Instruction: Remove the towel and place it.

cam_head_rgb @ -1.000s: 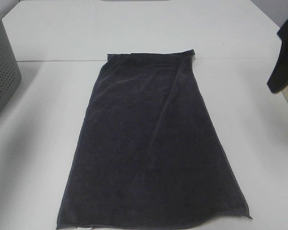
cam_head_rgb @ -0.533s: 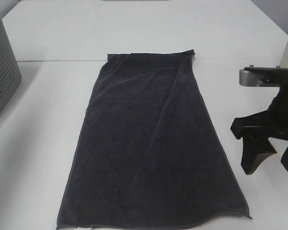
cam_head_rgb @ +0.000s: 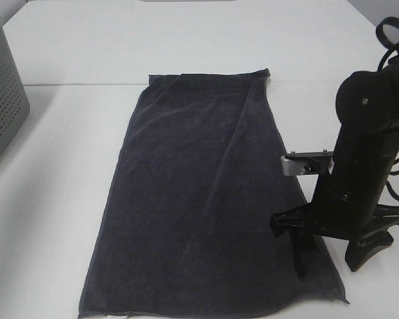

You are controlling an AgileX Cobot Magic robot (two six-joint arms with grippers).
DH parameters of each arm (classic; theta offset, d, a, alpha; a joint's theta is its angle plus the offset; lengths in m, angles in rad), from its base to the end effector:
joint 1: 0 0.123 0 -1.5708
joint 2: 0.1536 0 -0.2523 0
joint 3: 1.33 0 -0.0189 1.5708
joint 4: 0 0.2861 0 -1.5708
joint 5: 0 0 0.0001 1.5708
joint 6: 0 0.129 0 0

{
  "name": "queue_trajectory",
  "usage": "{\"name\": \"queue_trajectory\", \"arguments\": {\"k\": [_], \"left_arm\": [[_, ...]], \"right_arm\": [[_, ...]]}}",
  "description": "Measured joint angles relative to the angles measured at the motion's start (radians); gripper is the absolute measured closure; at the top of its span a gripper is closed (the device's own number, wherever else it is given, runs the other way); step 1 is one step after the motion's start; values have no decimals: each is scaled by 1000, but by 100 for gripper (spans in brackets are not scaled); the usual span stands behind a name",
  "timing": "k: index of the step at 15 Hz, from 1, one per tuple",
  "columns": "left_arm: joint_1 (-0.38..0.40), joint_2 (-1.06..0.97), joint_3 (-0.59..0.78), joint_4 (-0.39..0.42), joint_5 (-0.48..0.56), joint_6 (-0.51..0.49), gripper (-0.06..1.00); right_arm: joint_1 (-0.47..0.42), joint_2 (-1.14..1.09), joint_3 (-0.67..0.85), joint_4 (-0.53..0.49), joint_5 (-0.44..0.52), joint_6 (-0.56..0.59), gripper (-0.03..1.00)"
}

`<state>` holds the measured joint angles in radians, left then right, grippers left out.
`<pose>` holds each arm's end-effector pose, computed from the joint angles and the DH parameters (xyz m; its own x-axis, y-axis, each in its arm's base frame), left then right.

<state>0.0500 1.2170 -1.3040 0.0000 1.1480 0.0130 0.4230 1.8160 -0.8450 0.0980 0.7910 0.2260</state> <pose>0.3004 0.0150 0.3317 -0.8266 -0.0283 -0.5621 -0.0392 0.9992 0.0073 0.2524 0.1235 0.0183 -0.9852 -0.1254 0.1172 -0.1219 0.9919 0.0367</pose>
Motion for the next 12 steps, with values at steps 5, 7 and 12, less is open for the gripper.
{"name": "queue_trajectory", "arguments": {"k": [5, 7, 12], "left_arm": [[0, 0, 0, 0, 0, 10, 6], [0, 0, 0, 0, 0, 10, 6], [0, 0, 0, 0, 0, 11, 6]], "right_arm": [[0, 83, 1, -9, 9, 5, 28], [0, 89, 1, -18, 29, 5, 34], [0, 102, 2, -28, 81, 6, 43]]}}
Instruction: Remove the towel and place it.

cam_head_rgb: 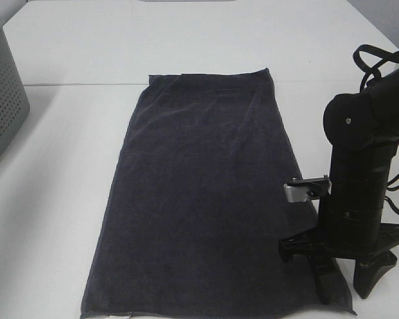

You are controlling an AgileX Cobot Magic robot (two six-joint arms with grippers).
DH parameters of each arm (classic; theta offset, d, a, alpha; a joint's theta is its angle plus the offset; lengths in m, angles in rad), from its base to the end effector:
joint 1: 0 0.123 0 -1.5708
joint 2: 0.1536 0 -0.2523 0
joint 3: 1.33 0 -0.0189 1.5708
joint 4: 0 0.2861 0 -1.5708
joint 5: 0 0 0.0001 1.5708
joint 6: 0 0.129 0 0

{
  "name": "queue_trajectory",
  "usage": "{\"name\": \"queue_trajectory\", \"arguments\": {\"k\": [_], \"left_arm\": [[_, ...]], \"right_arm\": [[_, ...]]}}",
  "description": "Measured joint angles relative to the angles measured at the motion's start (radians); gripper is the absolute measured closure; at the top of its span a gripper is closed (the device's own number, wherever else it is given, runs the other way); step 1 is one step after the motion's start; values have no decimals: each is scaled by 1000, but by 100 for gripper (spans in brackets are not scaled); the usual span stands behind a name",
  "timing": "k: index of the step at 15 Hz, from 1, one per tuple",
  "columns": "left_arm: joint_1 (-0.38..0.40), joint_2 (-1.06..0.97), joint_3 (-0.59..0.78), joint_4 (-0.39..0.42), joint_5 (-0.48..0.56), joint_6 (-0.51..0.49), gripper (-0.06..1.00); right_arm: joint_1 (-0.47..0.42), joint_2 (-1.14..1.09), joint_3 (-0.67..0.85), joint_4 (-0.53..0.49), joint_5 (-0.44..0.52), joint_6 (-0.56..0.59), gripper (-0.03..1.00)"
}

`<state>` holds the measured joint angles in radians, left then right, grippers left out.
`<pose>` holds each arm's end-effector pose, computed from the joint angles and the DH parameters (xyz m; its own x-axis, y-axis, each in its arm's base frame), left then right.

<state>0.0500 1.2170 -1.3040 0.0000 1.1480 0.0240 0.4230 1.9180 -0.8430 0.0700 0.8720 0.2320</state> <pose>0.3004 0.0150 0.3317 -0.8270 -0.0174 -0.5620 -0.0301 0.9995 0.0135 0.2322 0.1121 -0.0076 -0.9493 -0.1278 0.2871 -0.1418 0.9895 -0.0283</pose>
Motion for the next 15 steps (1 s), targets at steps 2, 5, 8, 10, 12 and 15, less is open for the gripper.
{"name": "queue_trajectory", "arguments": {"k": [2, 5, 8, 10, 12, 15], "left_arm": [[0, 0, 0, 0, 0, 0, 6], [0, -1, 0, 0, 0, 0, 6], [0, -1, 0, 0, 0, 0, 6], [0, -1, 0, 0, 0, 0, 6], [0, -1, 0, 0, 0, 0, 6], [0, -1, 0, 0, 0, 0, 6]], "right_arm": [[0, 0, 1, -1, 6, 1, 43], [0, 1, 2, -21, 25, 3, 47], [0, 8, 2, -41, 54, 21, 48], [0, 11, 2, -31, 66, 19, 48], [0, -2, 4, 35, 62, -14, 48], [0, -114, 7, 86, 24, -36, 48]]}}
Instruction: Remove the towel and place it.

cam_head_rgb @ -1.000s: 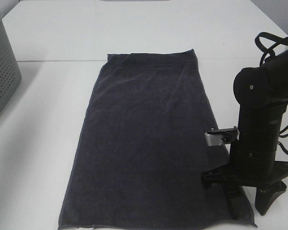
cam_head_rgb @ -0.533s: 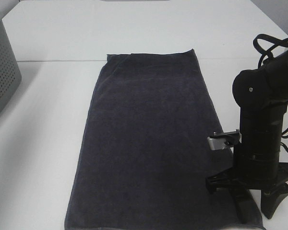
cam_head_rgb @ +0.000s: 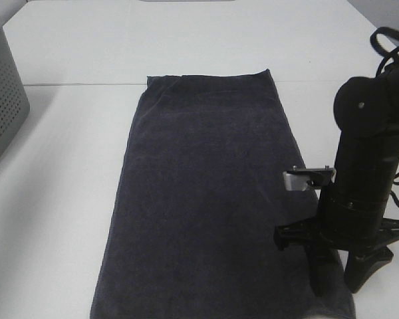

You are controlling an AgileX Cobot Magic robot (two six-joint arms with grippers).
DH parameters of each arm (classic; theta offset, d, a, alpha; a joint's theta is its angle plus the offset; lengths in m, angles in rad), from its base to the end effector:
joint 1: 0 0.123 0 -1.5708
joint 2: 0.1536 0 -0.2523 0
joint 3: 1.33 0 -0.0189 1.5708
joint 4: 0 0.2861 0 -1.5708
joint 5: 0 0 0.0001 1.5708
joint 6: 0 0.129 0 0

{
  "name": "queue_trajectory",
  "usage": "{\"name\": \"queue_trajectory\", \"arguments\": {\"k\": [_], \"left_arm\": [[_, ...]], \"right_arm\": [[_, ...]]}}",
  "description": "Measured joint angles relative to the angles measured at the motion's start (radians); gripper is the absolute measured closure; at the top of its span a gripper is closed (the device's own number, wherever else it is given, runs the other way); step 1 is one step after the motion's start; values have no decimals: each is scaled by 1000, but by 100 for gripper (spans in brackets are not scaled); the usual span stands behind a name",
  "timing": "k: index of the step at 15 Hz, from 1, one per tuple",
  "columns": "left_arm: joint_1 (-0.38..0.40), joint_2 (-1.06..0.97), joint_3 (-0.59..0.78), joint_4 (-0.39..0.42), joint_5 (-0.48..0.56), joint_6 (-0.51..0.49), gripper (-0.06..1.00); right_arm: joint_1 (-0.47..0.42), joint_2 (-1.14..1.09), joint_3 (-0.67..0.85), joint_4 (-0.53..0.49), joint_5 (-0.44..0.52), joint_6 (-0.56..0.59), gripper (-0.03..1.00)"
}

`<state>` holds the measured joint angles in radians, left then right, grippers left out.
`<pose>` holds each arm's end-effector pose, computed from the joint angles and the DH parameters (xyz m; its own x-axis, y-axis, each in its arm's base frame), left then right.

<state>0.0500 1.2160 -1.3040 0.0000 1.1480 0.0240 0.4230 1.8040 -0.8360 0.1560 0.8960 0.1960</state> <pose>0.3002 0.0150 0.3320 -0.8264 -0.0173 -0.5628 -0.0302 0.9995 0.0135 0.2364 0.1236 0.0226 -0.9670 -0.1199 0.2246 -0.1100 0.9923 0.0562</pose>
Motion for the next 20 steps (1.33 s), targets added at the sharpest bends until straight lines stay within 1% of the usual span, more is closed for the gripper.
{"name": "queue_trajectory", "arguments": {"k": [6, 8, 10, 12, 15, 16, 18, 20], "left_arm": [[0, 0, 0, 0, 0, 1, 6], [0, 0, 0, 0, 0, 17, 6], [0, -16, 1, 17, 0, 27, 6], [0, -62, 4, 45, 0, 28, 6], [0, -178, 4, 48, 10, 14, 6], [0, -217, 4, 48, 24, 14, 6], [0, -298, 6, 48, 46, 14, 6], [0, -391, 51, 48, 55, 14, 6]], "right_arm": [[0, -288, -15, 16, 0, 0, 48], [0, -384, -75, 20, 8, 0, 46], [0, -461, -154, 18, 46, 0, 43], [0, -538, -207, -13, 88, 0, 41], [0, -662, -214, -90, 114, -1, 41], [0, -708, -214, -110, 127, -17, 41], [0, -796, -214, -126, 159, -53, 41], [0, -892, -182, -128, 191, -81, 41]]}}
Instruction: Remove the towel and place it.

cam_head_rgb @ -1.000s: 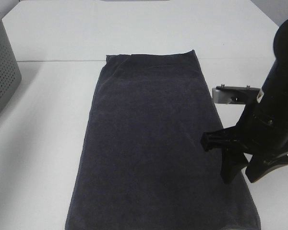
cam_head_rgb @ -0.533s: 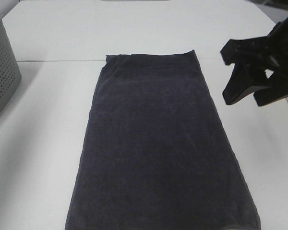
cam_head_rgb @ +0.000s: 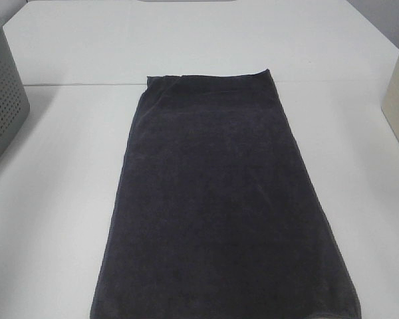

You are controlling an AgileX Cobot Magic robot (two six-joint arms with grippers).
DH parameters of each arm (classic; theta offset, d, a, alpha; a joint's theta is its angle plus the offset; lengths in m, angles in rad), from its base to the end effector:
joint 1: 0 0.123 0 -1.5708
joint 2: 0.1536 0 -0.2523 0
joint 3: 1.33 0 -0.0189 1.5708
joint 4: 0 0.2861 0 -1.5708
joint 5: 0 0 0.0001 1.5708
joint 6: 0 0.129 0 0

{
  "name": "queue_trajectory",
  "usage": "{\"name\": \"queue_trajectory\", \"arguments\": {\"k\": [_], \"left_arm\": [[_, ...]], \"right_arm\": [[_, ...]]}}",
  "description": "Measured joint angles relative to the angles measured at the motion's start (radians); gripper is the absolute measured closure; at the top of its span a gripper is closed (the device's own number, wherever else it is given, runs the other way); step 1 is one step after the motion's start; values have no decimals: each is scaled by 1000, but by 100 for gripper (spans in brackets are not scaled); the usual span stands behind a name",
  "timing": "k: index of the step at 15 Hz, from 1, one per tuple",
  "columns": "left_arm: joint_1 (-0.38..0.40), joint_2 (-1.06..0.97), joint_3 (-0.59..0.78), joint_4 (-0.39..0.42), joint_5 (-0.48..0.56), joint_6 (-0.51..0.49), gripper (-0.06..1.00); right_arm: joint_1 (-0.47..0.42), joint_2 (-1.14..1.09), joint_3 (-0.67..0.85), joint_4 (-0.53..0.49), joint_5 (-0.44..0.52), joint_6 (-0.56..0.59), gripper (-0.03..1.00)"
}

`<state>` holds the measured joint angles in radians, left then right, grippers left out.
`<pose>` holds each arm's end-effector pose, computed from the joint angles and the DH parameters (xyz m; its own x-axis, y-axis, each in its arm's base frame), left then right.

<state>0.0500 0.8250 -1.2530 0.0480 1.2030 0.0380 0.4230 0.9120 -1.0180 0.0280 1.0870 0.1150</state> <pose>0.1978 0.0157 0.4079 -0.6374 0.0234 -0.7701 -0.0493 0.9963 0.0711 0.2137 0.0997 0.3167 -0.7591 -0.2017 -0.6190 -0.3303 0.9386 0.0992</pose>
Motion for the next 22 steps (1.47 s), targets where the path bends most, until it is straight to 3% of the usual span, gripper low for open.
{"name": "queue_trajectory", "arguments": {"k": [10, 13, 17, 22], "left_arm": [[0, -598, 363, 0, 18, 20, 6], [0, -789, 453, -11, 22, 20, 6], [0, -831, 534, -39, 25, 35, 6], [0, -832, 695, -88, -37, 63, 6]], "right_arm": [[0, -571, 399, 0, 36, -45, 41], [0, -742, 452, 0, 77, -102, 41], [0, -909, 514, 0, 81, -128, 41], [0, -916, 552, 0, 44, -150, 41]]}}
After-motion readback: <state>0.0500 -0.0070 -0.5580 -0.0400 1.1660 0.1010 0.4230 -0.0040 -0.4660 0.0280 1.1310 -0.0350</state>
